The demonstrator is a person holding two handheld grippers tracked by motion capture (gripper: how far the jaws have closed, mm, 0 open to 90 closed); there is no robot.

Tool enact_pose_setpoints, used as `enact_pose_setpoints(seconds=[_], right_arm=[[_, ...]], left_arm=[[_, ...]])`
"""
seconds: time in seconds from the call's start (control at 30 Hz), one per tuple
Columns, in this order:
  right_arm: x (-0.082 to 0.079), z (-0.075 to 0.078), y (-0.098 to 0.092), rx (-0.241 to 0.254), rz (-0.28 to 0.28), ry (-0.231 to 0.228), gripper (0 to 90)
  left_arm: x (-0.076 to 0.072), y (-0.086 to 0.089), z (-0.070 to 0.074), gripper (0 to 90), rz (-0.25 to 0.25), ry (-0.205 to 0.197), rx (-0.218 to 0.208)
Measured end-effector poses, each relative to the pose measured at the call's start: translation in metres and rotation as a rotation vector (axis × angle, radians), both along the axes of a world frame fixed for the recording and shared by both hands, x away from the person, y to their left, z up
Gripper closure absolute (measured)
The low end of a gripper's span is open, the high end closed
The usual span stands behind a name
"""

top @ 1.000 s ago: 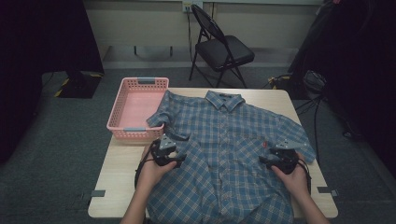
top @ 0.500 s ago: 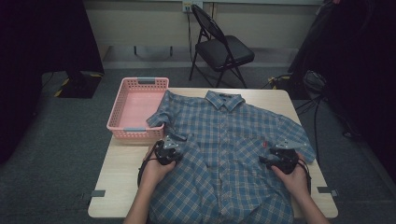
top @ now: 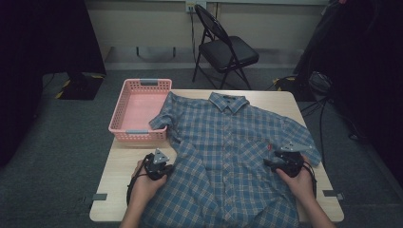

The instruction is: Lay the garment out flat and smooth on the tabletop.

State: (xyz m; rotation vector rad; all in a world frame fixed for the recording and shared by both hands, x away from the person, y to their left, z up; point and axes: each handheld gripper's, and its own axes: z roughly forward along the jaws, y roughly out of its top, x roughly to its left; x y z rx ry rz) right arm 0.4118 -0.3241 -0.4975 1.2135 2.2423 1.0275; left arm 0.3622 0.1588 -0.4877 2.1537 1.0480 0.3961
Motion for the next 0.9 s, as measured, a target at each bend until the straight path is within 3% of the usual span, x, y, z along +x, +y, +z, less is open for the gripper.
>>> enact_pose_setpoints(seconds=[0.07,0.1,0.17,0.2,0.27,0.33,0.43,0.47,0.53,0.57,0.63,0.9], right_arm=[[0.0,0.0,0.0,0.0,-0.001,0.0,32.4],[0.0,0.0,0.0,-0.001,-0.001,0.001,32.4],[0.0,0.0,0.0,-0.001,-0.001,0.0,32.4],[0.0,0.0,0.0,-0.001,-0.001,0.0,32.4],[0.0,0.0,0.0,-0.001,-0.001,0.0,32.4],[0.0,0.0,0.0,-0.001,-0.002,0.001,32.4],[0.0,0.0,0.0,-0.001,-0.001,0.001,32.4],[0.0,0.0,0.0,-0.001,-0.001,0.001,32.4],[0.0,0.0,0.0,-0.001,-0.001,0.001,32.4],[0.0,0.0,0.0,-0.001,-0.001,0.001,32.4],[0.0,0.0,0.0,0.0,0.001,0.0,32.4],[0.0,0.0,0.0,-0.001,-0.001,0.0,32.4]], left_arm=[[-0.003,0.0,0.0,86.2,-0.004,-0.007,-0.002],[-0.002,0.0,0.0,78.7,0.01,-0.02,-0.002],[0.004,0.0,0.002,55.5,0.04,-0.072,-0.033],[0.008,-0.001,0.003,50.5,0.06,-0.086,-0.054],[0.018,-0.004,0.006,53.8,0.063,-0.093,-0.079],[0.027,-0.011,0.007,51.0,0.057,-0.094,-0.079],[0.039,-0.021,0.003,56.1,0.043,-0.059,-0.084],[0.042,-0.024,0.001,62.7,0.033,-0.039,-0.079],[0.043,-0.029,-0.001,69.8,0.025,-0.034,-0.043],[0.043,-0.032,-0.003,78.3,0.013,-0.018,-0.02],[0.042,-0.034,-0.003,84.8,0.028,-0.004,-0.044],[0.028,-0.022,0.006,87.6,0.03,0.006,-0.026]])
